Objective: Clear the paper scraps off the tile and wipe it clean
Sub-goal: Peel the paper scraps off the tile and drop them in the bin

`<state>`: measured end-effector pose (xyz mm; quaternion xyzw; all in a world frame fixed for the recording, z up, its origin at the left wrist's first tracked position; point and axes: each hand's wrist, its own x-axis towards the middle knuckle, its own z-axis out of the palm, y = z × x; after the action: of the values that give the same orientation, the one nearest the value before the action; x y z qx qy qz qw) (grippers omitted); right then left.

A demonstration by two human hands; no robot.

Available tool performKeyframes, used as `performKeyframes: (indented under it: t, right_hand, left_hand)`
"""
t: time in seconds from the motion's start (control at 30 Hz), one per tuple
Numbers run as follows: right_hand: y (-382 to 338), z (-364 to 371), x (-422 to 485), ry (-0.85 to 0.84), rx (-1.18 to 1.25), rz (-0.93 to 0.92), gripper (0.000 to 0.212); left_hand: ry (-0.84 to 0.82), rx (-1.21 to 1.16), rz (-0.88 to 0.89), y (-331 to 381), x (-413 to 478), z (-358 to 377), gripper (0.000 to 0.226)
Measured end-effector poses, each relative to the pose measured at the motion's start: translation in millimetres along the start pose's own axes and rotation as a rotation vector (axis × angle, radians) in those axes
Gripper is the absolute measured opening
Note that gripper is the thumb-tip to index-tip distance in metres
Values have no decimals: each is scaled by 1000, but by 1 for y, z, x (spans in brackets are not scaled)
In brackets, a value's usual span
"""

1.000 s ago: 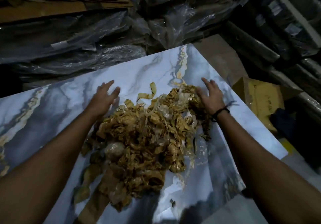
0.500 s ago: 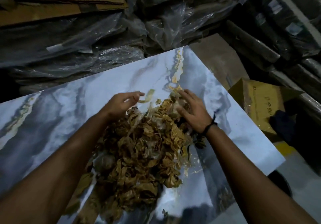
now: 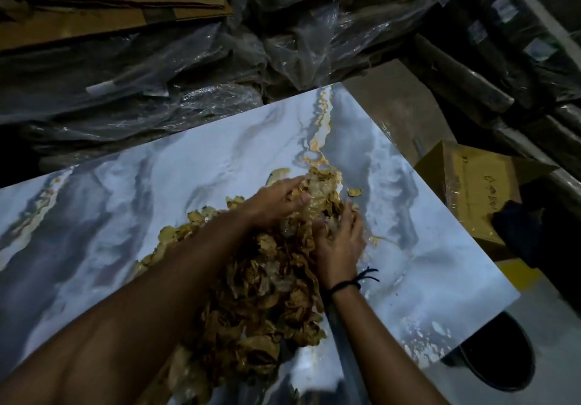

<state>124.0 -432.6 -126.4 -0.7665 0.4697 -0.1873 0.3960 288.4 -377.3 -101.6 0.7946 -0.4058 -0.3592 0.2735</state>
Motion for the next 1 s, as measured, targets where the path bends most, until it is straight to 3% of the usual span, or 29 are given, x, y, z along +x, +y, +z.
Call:
performKeyframes:
  t: [0.1,0.23,0.47,0.63,0.8,1.0]
  right_hand:
    - [-6,9,7,-50,122,13,123]
    - [-11,16,13,-67,187,3,121]
    - [-34,18,18,-34,363,41,129]
    - [-44,16,30,-10,480,-9,86]
    - [-60,5,42,5,667,7,71]
    - [-83,-16,53,35,808,-40,34]
  left_hand:
    - [-19,-69,19,2,-3,11,53]
    - [39,-336,-12,4,-6,16,61]
    - [166,-553,10,24,-3,25,41]
    - [254,-661,60,35,2,20,43]
    - [367,-821,63,57,1,12,44]
    - [519,-1042,36,94,-10,3,39]
